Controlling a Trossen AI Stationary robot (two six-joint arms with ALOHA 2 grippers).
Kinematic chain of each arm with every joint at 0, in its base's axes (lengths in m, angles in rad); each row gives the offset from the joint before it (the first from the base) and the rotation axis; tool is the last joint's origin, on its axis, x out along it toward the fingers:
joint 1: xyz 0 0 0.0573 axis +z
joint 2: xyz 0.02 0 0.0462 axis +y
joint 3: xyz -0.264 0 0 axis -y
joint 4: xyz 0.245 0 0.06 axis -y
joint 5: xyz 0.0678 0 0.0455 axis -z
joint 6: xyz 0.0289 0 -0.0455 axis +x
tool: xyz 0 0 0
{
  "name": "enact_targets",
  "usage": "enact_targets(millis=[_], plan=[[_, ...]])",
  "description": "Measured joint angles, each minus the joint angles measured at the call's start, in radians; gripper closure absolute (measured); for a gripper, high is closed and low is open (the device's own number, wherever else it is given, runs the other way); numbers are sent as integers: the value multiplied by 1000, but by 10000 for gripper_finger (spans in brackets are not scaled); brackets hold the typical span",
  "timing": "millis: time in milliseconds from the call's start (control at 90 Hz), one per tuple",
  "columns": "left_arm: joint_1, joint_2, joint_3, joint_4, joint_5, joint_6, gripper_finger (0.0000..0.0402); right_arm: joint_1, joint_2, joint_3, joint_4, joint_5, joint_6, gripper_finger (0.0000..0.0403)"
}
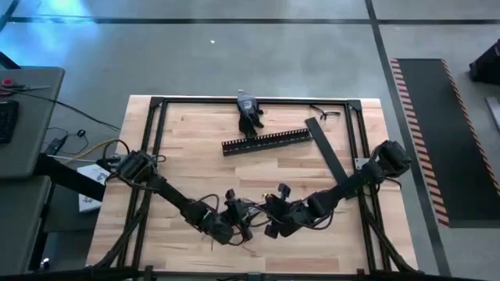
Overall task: Ziptie cables
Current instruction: Wrap the colored loose cables with the black zip tie
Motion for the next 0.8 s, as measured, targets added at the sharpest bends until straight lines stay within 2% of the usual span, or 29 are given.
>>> enact_targets(millis=[189,522,800], plan=[[9,0,0,-26,-20,-29,293,0,0,0,10,1,0,403],[-8,0,0,-20,-58,-23,393,0,0,0,11,-9,0,403],[-20,0,0,-2,-139,-37,401,3,0,0,11,-12,4,403]])
